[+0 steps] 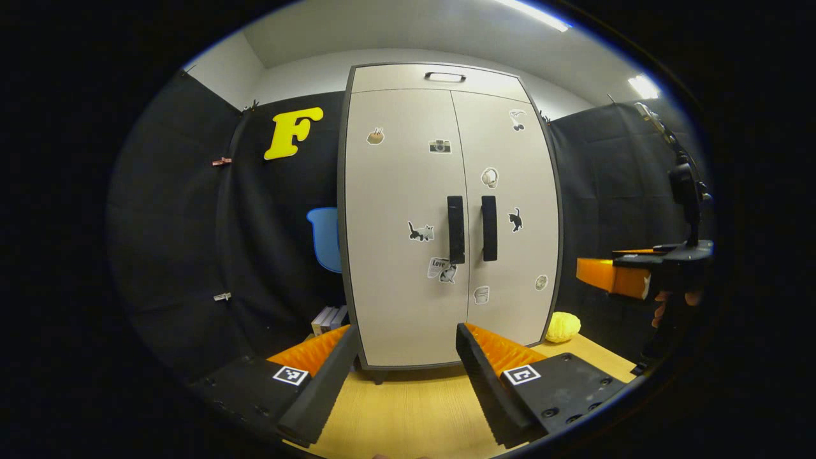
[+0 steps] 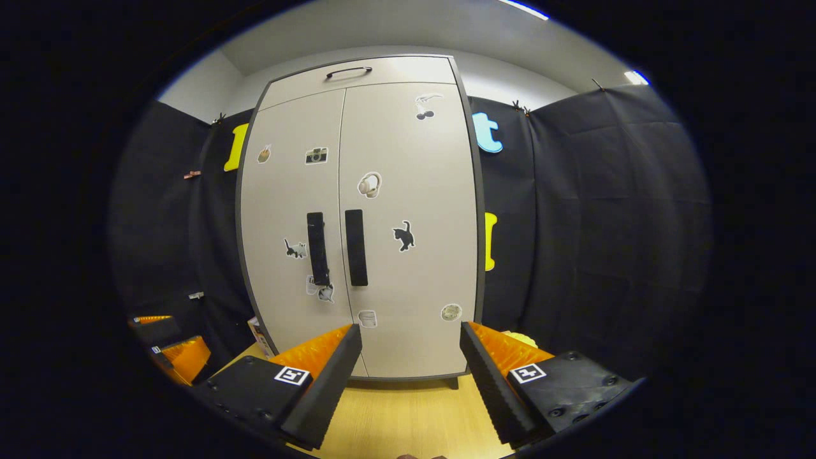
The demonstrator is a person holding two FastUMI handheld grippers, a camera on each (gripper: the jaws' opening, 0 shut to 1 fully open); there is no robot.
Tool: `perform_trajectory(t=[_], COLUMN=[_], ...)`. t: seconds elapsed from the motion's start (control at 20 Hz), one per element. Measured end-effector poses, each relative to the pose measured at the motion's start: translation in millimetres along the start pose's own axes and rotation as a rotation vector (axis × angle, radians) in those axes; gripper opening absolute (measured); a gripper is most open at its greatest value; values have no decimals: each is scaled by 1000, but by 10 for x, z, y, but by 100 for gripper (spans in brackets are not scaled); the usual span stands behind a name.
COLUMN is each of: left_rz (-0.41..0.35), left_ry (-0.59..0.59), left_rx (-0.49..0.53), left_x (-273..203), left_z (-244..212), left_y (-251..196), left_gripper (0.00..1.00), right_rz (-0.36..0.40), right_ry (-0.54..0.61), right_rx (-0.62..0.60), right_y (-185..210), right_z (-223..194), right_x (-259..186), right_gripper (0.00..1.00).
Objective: Open the right door of the double-door shoe cabinet with the right hand, and open the left door with the left hand.
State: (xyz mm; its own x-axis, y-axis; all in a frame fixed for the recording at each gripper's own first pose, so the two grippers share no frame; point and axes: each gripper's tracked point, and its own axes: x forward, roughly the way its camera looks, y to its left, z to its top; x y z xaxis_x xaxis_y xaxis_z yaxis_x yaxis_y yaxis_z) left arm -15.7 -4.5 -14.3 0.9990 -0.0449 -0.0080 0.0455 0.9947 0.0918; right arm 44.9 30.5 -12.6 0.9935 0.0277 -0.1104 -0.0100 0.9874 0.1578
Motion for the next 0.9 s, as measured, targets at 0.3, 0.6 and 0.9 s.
perform_trajectory(t=[0.3,0.6,0.9], left_rz=[-31,25,148], left_ry=[43,63,69], left_rx=[-129,-150,-178], left_x=[-61,-128,-215], left_z=[-54,-187,-301], left_y=[23,286,708], left_gripper=[95,95,96], right_rz=[31,84,94], right_ry=[1,-38,-40], right_rx=[80,3,-90], right_y=[198,575,872], right_z=[288,594,584], right_x=[469,982,1497], right_gripper=[98,98,98])
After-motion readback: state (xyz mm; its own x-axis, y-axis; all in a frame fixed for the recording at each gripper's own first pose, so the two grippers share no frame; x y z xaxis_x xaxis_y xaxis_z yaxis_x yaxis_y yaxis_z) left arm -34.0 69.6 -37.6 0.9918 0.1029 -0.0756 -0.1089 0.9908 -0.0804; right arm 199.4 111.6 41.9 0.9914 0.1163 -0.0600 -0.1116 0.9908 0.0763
